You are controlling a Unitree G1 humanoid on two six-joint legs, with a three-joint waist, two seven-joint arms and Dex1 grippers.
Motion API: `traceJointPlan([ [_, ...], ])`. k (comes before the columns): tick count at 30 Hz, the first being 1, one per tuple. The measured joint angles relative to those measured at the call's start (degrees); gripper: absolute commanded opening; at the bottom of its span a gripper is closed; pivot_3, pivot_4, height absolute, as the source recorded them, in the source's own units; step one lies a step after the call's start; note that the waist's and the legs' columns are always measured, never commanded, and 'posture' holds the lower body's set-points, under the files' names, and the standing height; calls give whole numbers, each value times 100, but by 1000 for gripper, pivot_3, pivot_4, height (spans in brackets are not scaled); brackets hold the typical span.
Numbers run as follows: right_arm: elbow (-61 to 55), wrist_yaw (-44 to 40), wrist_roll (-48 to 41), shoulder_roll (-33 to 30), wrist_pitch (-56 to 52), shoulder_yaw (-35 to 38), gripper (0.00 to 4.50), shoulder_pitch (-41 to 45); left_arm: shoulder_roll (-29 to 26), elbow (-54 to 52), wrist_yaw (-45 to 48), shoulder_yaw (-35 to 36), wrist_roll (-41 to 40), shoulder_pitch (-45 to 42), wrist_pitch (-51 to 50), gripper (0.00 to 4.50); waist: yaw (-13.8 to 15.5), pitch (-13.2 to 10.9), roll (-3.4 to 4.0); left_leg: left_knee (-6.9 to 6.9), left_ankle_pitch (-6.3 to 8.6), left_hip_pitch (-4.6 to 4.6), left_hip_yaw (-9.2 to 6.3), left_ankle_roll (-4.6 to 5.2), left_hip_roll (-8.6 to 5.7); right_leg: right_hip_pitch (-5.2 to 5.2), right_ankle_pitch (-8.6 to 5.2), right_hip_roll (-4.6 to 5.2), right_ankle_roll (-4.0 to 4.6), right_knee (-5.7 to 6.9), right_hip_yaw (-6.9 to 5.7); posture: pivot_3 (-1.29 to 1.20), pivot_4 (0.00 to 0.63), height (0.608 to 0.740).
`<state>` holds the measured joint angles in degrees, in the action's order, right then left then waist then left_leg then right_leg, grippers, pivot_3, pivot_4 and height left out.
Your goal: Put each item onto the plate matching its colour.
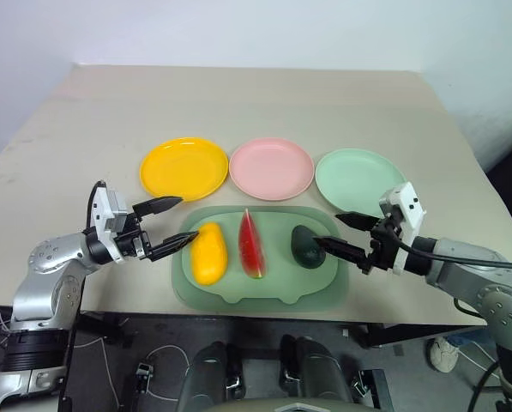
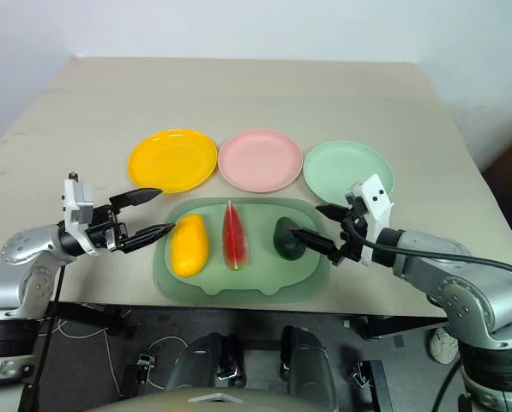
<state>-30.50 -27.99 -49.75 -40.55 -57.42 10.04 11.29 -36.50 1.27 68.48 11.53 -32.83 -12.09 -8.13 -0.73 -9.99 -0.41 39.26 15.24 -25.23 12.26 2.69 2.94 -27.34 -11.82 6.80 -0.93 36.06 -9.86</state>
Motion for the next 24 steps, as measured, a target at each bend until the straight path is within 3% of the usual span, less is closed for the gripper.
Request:
traceJointPlan([
  [8,172,543,-118,320,-870,-301,4459,309,168,217,19,-147,120,-71,221,4500,2,0,0,0,0,-6,0,0,0,-5,3,-1,2,3,0,0,150,696],
  [24,366,856,-24,768,-1321,-615,4459,418,147,434,44,-165,319,-177,295,4500,-3,0,0,0,-1,-5,1,-1,0,-5,1,-1,-1,4,-1,0,150,696],
])
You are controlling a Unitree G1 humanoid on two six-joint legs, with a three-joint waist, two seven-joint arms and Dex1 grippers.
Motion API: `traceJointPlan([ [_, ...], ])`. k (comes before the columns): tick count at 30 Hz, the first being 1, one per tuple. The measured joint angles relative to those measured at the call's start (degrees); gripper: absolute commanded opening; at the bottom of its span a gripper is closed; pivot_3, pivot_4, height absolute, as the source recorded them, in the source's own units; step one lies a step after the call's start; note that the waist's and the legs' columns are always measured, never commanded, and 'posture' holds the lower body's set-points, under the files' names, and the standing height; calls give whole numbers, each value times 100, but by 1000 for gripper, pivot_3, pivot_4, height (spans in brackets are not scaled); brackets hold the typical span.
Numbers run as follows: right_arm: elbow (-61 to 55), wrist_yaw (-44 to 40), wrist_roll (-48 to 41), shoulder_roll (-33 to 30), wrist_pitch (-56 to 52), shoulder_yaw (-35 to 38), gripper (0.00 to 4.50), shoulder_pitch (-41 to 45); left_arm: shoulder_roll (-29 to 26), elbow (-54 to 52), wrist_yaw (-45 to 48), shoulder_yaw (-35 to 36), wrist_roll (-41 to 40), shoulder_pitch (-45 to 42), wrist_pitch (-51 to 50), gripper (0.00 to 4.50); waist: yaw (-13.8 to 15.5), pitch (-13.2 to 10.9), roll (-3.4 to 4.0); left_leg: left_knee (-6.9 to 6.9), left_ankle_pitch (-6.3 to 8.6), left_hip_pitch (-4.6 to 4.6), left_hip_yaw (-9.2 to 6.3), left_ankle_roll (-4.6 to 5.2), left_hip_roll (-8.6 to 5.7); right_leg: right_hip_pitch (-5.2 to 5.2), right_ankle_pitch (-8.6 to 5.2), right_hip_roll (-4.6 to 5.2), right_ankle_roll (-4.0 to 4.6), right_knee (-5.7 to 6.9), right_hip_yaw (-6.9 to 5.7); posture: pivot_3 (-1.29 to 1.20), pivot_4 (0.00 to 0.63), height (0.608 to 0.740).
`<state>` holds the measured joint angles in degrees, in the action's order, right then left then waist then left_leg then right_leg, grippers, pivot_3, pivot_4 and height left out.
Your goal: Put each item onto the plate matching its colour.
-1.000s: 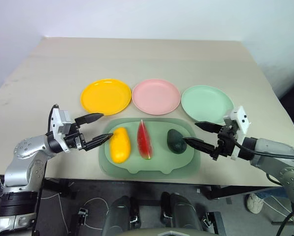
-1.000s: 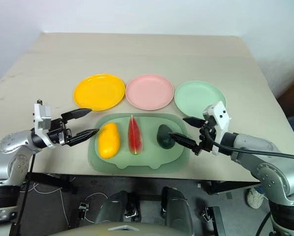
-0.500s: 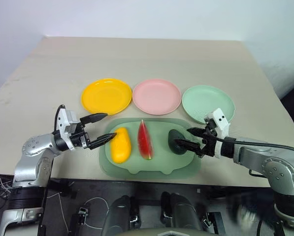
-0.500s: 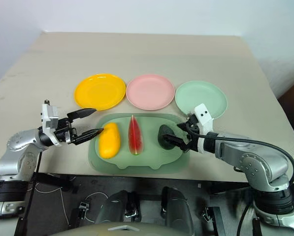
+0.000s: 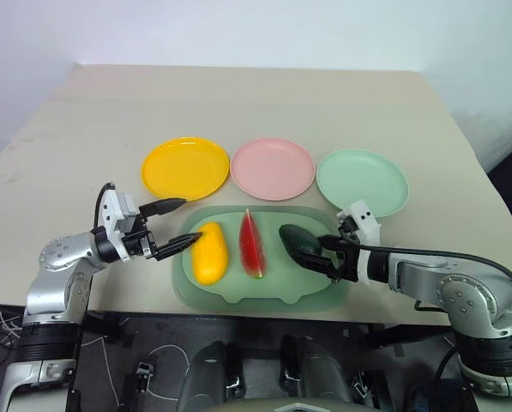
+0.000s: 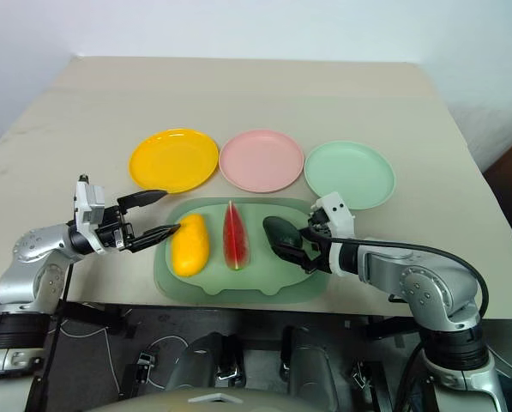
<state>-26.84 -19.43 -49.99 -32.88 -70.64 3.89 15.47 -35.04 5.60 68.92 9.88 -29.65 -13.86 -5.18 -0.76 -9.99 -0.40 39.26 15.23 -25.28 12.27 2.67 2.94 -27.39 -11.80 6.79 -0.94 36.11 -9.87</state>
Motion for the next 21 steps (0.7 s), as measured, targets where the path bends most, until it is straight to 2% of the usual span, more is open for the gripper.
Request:
traceJointPlan([
  [1,17,-7,30,0,6,-18,4459,23,0,-1,-24,0,4,0,-5,4500,-2,0,0,0,0,0,0,0,0,-1,0,0,0,0,0,0,150,696],
  [2,19,-15,41,0,19,-21,4080,42,0,-4,-37,0,12,0,-9,4500,-2,0,0,0,0,0,0,0,0,-1,0,0,0,0,0,0,150,696],
  [4,19,-35,87,0,69,-24,3620,62,0,-7,-45,0,24,0,-13,4500,0,0,0,0,0,0,0,0,0,-1,0,0,-1,0,0,0,150,696],
  [14,-50,-396,134,-129,273,65,153,126,1,-7,-106,3,31,15,-7,4500,0,0,0,0,0,0,0,0,0,-1,-2,0,-4,0,0,0,150,696],
  [15,-50,-419,151,-192,294,97,22,155,1,-7,-113,4,31,26,-6,4500,0,0,0,0,0,0,0,0,0,-1,-2,0,-5,0,0,0,150,696],
  [20,-52,-619,532,-485,745,89,22,172,-8,-12,-157,43,30,106,-5,4500,0,0,0,0,0,-1,1,0,0,-2,-6,0,-10,0,0,0,150,696],
  [21,-51,-671,553,-488,807,89,380,182,-25,-23,-161,50,30,128,-4,4500,0,0,0,0,0,-1,0,0,0,-2,-6,0,-12,0,0,0,150,696],
])
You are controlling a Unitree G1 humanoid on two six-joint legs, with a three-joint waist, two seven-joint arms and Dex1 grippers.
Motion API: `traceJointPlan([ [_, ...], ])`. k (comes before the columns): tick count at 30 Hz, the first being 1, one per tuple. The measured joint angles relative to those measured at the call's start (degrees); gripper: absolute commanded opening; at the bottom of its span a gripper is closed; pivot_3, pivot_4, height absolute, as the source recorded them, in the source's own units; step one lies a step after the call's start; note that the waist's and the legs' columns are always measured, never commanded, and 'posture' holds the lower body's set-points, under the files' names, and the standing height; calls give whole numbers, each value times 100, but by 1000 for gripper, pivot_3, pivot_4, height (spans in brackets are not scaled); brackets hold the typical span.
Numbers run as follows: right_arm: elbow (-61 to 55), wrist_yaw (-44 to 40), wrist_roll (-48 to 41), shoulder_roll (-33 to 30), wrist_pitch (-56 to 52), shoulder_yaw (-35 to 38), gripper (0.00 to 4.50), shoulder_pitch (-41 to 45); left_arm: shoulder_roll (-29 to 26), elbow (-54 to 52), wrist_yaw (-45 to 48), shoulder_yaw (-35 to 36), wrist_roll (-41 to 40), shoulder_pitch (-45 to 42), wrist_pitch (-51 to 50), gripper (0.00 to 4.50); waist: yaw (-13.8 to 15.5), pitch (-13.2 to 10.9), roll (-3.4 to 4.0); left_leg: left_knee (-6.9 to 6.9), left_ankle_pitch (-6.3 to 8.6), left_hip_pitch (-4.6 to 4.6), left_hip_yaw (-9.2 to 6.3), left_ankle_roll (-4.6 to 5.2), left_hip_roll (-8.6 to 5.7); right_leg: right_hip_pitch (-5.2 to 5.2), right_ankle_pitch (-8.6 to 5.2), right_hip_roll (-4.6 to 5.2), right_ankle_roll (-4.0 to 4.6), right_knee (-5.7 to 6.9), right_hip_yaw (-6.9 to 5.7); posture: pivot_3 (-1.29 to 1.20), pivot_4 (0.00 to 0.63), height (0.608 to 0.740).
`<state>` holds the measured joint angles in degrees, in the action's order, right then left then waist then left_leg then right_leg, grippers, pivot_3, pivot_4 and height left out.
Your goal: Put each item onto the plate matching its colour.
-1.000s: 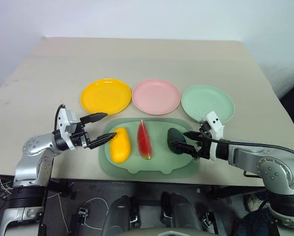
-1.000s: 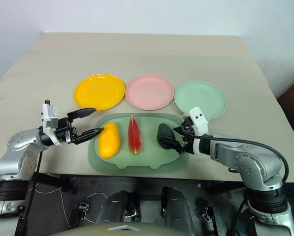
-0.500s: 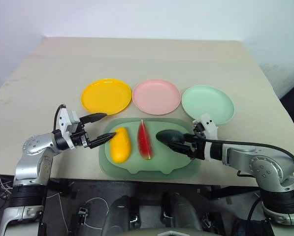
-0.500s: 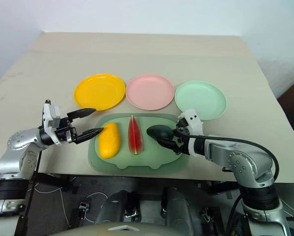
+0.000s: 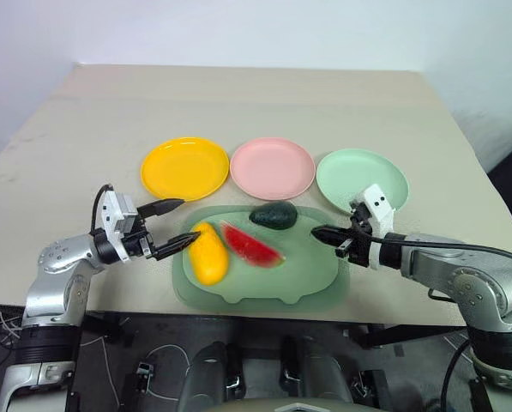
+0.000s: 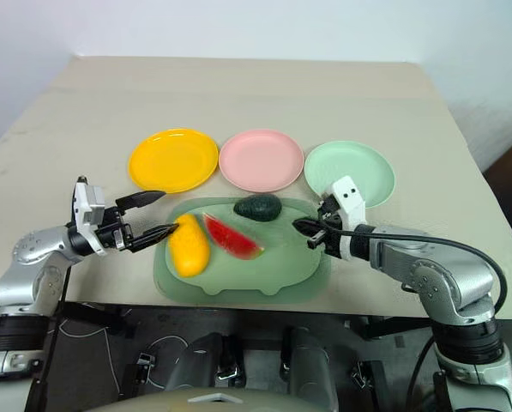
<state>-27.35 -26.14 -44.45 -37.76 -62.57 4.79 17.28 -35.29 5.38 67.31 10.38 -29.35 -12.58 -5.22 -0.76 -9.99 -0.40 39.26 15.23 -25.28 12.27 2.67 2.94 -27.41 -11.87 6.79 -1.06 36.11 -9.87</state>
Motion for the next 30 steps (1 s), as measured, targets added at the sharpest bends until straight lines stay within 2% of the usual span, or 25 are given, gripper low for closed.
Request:
traceJointPlan([
  [2,7,-126,35,-7,82,0,853,52,-29,-24,-6,12,0,58,2,4500,-9,0,0,0,0,0,0,0,0,-1,0,0,0,1,0,0,150,696],
  [11,398,-644,498,-124,522,-509,4034,728,-52,-121,-64,114,-3,192,19,4500,-7,0,0,0,0,0,1,0,0,-2,0,2,1,0,0,0,150,696],
  [18,919,-811,931,242,863,-942,4034,1378,-62,-154,-88,182,-6,295,68,4500,-15,0,1,0,-1,-2,1,-1,1,-8,10,0,12,6,0,0,150,696],
  [25,1803,-1594,1670,365,1824,-1670,4034,1888,-63,-158,-77,220,-12,364,117,4500,-24,0,1,1,-1,-3,6,-1,0,-8,9,2,13,5,0,0,150,696],
  [30,2229,-2122,1899,638,2056,-2031,4034,2221,-63,-171,-63,237,-14,412,173,4500,-32,0,1,0,-1,-3,6,-2,3,-14,16,0,1,12,0,0,150,696],
])
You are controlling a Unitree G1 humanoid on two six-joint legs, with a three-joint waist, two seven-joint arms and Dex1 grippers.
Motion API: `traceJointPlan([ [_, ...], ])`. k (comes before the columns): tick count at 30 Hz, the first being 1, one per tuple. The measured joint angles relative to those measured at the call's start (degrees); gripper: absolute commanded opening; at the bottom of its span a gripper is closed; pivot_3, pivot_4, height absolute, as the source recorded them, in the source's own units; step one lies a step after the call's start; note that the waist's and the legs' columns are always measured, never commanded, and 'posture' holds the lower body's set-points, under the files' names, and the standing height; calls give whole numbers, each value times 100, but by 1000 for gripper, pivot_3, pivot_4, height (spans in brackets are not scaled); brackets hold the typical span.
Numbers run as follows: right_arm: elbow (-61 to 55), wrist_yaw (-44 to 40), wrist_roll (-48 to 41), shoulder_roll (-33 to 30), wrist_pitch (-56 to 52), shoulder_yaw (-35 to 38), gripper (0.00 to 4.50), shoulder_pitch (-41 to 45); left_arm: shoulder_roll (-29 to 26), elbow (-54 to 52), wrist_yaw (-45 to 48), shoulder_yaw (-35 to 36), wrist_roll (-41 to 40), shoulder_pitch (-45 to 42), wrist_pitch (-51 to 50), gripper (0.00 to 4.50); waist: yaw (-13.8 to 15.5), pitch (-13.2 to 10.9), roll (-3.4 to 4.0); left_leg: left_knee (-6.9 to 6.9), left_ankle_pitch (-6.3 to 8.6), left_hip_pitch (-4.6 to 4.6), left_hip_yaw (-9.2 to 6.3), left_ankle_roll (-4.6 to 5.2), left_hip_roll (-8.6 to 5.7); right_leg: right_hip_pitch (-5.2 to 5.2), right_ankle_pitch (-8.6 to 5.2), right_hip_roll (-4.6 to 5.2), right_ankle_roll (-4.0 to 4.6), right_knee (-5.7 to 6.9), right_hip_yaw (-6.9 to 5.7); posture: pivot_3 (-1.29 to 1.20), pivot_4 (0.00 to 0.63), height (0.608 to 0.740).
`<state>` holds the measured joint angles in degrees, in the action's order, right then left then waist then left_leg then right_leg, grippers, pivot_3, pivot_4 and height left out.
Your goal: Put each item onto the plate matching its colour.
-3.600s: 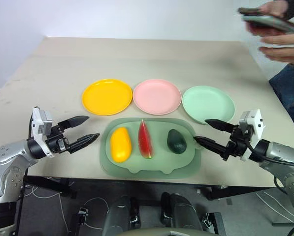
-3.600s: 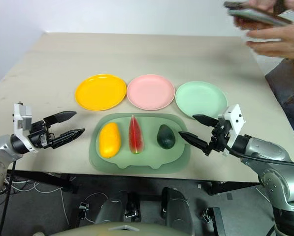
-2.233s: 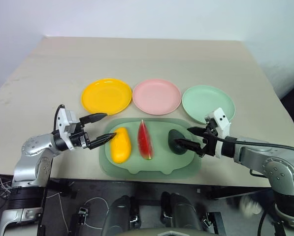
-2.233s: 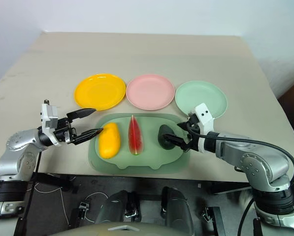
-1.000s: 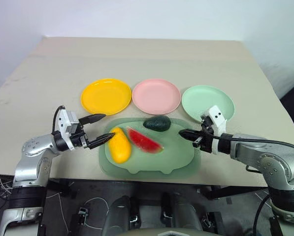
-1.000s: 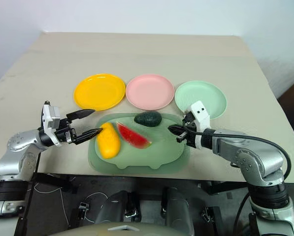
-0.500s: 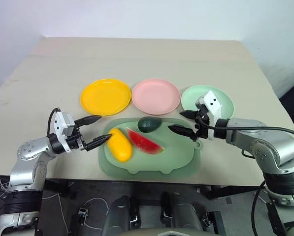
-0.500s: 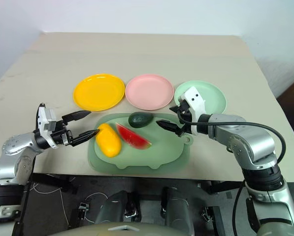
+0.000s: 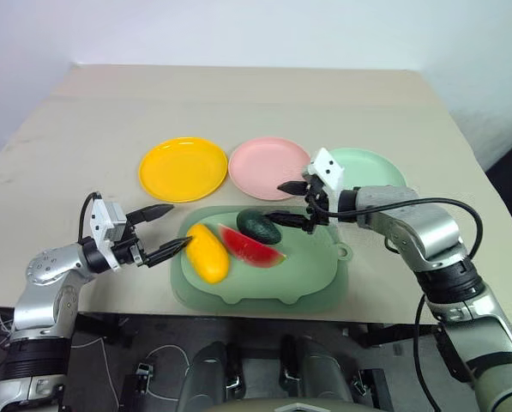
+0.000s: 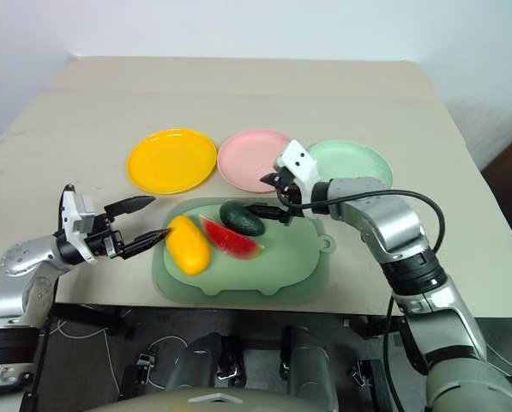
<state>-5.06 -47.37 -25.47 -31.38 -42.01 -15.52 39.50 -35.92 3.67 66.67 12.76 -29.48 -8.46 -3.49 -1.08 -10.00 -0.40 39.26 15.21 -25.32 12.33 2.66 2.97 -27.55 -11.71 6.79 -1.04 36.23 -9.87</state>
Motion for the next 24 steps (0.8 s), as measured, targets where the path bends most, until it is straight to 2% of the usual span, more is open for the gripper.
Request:
traceJointPlan([
  [10,518,-89,363,614,-158,-220,4034,173,-70,-237,-65,197,-72,366,6,4500,2,0,1,1,-1,-1,0,-2,-1,-2,-6,4,12,1,0,0,150,696],
  [24,1013,-16,857,919,-273,-260,4034,371,-149,-511,-81,216,-260,555,-221,4500,-7,-1,1,0,-2,-7,2,-4,0,-10,-5,3,12,3,1,0,150,696],
])
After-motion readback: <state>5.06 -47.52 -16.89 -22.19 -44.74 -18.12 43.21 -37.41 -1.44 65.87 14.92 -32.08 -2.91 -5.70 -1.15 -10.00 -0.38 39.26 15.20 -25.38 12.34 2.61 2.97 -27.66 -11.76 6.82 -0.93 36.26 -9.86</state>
